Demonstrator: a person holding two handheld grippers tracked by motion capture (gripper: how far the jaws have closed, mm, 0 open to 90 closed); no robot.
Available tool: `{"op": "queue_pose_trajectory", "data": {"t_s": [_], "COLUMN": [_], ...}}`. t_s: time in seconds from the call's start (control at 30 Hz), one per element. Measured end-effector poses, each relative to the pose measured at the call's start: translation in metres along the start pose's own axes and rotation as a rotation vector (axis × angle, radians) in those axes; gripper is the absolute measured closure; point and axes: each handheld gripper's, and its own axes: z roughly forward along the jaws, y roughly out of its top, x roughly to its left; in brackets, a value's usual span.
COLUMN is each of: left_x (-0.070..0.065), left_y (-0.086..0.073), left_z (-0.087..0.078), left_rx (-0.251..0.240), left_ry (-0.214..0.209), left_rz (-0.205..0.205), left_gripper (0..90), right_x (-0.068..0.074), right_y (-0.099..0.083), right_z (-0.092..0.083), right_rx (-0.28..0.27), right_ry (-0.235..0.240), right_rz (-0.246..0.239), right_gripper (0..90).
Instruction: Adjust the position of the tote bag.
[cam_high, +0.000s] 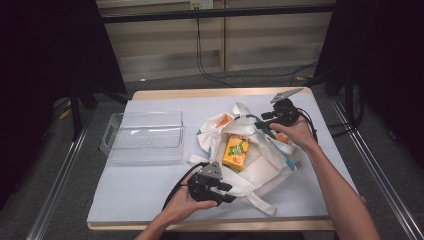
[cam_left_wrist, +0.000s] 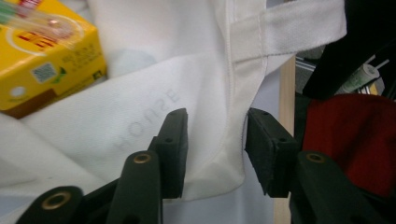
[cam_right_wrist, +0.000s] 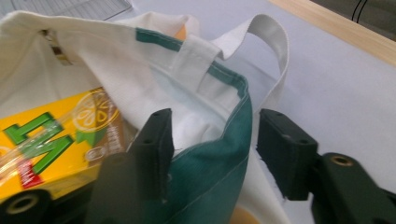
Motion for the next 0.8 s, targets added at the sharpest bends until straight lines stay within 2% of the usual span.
{"op": "queue_pose_trajectory", "data": {"t_s": [0.07,0.1,0.13,0.17,0.2,0.23,0.27,0.3,0.33,0.43,0.47,0.5,0.53,0.57,0.6,0.63,0.73,0.8], "left_x": [0.001,0.002,0.003,0.004,0.004,0.006,0.006,0.007,0.009,0.011,0.012,0.015,0.015,0.019,0.019,0.023,0.030,0.033], "left_y": [0.000,0.001,0.001,0.002,0.002,0.002,0.002,0.002,0.002,0.003,0.003,0.003,0.003,0.002,0.002,0.000,0.000,0.000], "left_z": [-0.004,-0.008,-0.010,-0.015,-0.015,-0.018,-0.018,-0.020,-0.023,-0.028,-0.031,-0.037,-0.037,-0.042,-0.042,-0.046,-0.052,-0.053], "left_rx": [-0.017,-0.026,-0.051,-0.066,-0.066,-0.074,-0.074,-0.081,-0.086,-0.099,-0.108,-0.123,-0.123,-0.127,-0.127,-0.124,-0.135,-0.141], "left_ry": [-0.001,0.008,0.008,0.022,0.022,0.032,0.032,0.041,0.025,0.047,0.048,0.068,0.068,0.089,0.089,0.115,0.143,0.146], "left_rz": [-0.009,-0.021,-0.029,-0.035,-0.035,-0.042,-0.042,-0.040,-0.020,-0.032,-0.033,-0.051,-0.051,-0.064,-0.064,-0.078,-0.093,-0.096], "left_gripper": [57.1,56.6,56.6,56.2,56.2,56.8,58.6,64.4,69.8,76.7,76.7,77.3,76.1,73.8,72.8,71.8,67.4,65.6], "right_x": [0.001,0.005,0.005,0.011,0.011,0.019,0.019,0.025,0.027,0.032,0.035,0.043,0.043,0.050,0.050,0.054,0.059,0.061], "right_y": [-0.001,-0.005,-0.005,-0.007,-0.007,-0.008,-0.008,-0.008,-0.009,-0.009,-0.009,-0.011,-0.011,-0.015,-0.015,-0.021,-0.031,-0.033], "right_z": [-0.003,-0.012,-0.012,-0.019,-0.019,-0.025,-0.025,-0.032,-0.035,-0.043,-0.047,-0.055,-0.055,-0.060,-0.060,-0.063,-0.069,-0.072], "right_rx": [-0.014,-0.043,-0.043,-0.046,-0.046,-0.045,-0.045,-0.049,-0.055,-0.062,-0.065,-0.076,-0.076,-0.064,-0.064,-0.043,-0.047,-0.053], "right_ry": [0.008,0.019,0.019,0.035,0.035,0.034,0.034,0.037,0.043,0.056,0.057,0.058,0.058,0.034,0.034,0.037,0.044,0.034], "right_rz": [0.008,0.013,0.013,0.004,0.004,-0.013,-0.013,-0.026,-0.026,-0.022,-0.028,-0.030,-0.030,-0.041,-0.041,-0.043,-0.039,-0.039], "right_gripper": [40.9,38.6,38.6,38.8,38.8,38.3,38.3,37.4,37.3,36.1,35.9,35.5,35.5,35.3,35.3,35.0,34.4,34.4]}}
